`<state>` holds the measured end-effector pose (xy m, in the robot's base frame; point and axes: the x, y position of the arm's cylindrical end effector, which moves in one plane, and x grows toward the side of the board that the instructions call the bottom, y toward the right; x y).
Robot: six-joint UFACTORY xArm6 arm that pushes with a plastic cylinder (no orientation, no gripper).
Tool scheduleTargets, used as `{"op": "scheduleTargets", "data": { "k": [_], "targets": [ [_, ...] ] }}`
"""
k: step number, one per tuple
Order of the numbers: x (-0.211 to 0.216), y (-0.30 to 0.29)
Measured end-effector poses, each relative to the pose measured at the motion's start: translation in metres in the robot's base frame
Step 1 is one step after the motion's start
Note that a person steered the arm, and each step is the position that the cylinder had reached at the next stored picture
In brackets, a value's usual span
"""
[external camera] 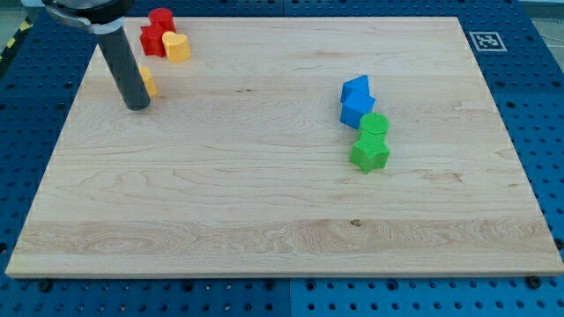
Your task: Move green star diagonally to the blue triangle
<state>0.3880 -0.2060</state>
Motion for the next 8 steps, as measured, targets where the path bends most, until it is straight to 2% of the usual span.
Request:
{"op": "scheduleTargets", "data": {
  "k": [2, 6, 8],
  "targets": [
    [-0.001, 0.001],
    [-0.032, 0.002],
    [-0.028, -0.024]
  ]
}}
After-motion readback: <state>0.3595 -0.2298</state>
